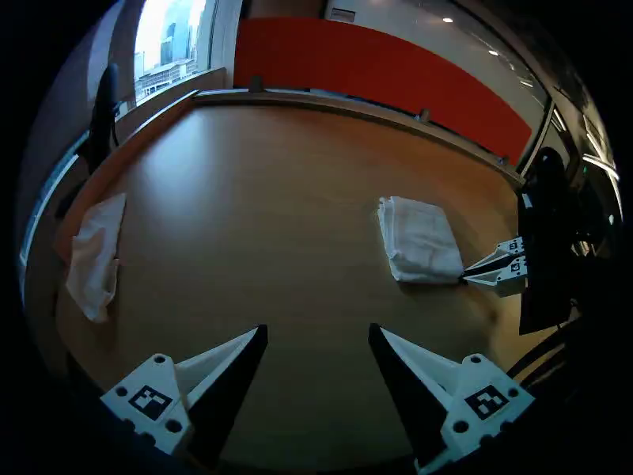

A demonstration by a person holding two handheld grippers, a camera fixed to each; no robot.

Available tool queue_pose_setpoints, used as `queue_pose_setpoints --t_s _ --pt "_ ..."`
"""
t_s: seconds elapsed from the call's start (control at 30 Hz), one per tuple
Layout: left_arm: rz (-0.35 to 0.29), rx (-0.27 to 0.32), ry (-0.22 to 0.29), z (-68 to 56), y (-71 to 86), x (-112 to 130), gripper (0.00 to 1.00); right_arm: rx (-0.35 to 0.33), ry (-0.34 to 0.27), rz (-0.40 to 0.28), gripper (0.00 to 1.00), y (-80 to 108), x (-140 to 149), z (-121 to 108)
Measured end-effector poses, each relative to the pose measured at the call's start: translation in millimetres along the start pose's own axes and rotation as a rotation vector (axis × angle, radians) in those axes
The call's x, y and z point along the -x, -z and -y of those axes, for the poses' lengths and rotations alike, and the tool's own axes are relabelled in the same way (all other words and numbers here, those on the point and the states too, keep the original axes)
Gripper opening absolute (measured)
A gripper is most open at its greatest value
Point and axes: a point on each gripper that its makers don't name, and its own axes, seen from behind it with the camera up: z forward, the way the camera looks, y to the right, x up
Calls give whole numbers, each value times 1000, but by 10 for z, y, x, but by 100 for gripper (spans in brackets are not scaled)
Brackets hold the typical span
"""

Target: Fold towel

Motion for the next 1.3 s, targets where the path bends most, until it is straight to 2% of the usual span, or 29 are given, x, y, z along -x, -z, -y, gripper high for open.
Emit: queue_pose_setpoints --t_s 0.27,0.47,0.6,0.87,1.1,1.3 --pt "0 2 -4 13 4 -5 95 3 4 -16 5 46 -76 -14" --pt "-5 3 -7 20 -14 -23 95 15 7 -56 5 174 -293 -72" --pt "-13 6 -12 28 -9 -47 95 28 17 -95 5 289 -525 -138" --pt "-33 24 -30 -38 24 -133 95 49 40 -192 5 518 -1100 -285" --pt "-48 30 -51 -49 73 -194 95 74 75 -277 4 790 -1591 -393" --pt "-56 43 -68 -93 93 -245 95 98 80 -331 4 1050 -1858 -479"
